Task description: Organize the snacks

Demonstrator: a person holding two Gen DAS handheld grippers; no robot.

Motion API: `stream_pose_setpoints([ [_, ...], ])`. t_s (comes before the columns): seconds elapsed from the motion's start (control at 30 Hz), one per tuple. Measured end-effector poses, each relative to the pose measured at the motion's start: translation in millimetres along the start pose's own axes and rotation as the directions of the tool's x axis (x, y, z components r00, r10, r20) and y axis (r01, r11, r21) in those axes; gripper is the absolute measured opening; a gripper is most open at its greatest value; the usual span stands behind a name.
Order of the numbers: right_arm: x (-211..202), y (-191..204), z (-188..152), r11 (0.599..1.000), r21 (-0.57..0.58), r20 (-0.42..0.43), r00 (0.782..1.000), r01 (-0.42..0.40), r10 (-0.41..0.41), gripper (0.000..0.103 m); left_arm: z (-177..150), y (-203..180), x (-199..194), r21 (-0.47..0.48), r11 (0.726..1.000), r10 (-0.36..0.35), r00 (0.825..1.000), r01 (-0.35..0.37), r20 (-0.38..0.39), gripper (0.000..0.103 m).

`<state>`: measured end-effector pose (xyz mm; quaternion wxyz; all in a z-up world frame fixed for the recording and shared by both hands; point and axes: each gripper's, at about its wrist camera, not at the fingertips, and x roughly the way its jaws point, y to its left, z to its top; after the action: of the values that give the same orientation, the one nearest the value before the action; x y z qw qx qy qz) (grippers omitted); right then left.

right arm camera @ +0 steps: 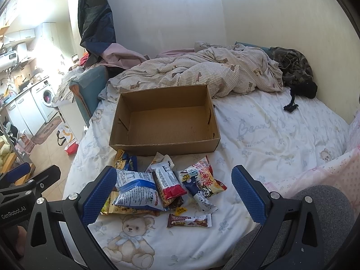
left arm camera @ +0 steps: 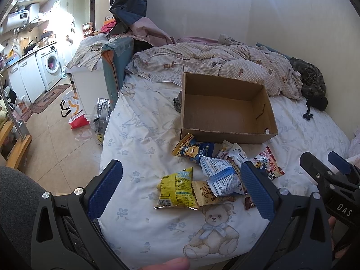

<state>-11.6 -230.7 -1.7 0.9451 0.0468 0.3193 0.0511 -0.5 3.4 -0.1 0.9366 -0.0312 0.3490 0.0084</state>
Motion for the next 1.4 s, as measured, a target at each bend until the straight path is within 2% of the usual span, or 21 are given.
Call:
stream_pose_setpoints([
  [0.8, 2.5, 1.0, -2.2, 1.0, 0.02, -0.017, 1.0, -0.005, 0.005, 0.103, 0.6, 7.5, 5.0, -0.027, 1.0, -0.006, 0.999, 0.005, -0.044, 0.103],
  [0.9, 5.3, -5.1, -0.2, 0.999, 0.048, -0.043, 0.999, -0.017, 0.02, 0.103, 5.2, 9.0, 8.1, -0.029, 1.0, -0.003, 0.998, 0.001, -0.069, 0.103],
  [1.03, 18.2, -18.6, 5.6, 0.994, 0.102, -0.119, 0.991, -0.044, 0.056, 0.103, 18.0, 10.1, 21.6, 0.007, 0.999, 0.032, 0.991, -0.031, -0.128, 0.103],
  [1.17, 43.0, -35.7, 9.9, 0.987, 0.152, -0.236, 0.968, -0.054, 0.09, 0.103, 29.8, 14.1, 46.9, 0.024, 0.999, 0.048, 0.974, -0.044, -0.221, 0.103],
  [1.27, 64.6, -48.2, 9.1, 0.977, 0.205, -0.337, 0.932, -0.066, 0.134, 0.103, 36.0, 20.0, 69.6, 0.014, 0.999, 0.039, 0.95, -0.036, -0.311, 0.103],
  [1.4, 89.4, -60.0, 5.3, 0.964, 0.257, -0.423, 0.89, -0.062, 0.17, 0.103, 36.1, 39.3, 103.5, -0.048, 0.998, 0.019, 0.896, -0.045, -0.443, 0.103],
])
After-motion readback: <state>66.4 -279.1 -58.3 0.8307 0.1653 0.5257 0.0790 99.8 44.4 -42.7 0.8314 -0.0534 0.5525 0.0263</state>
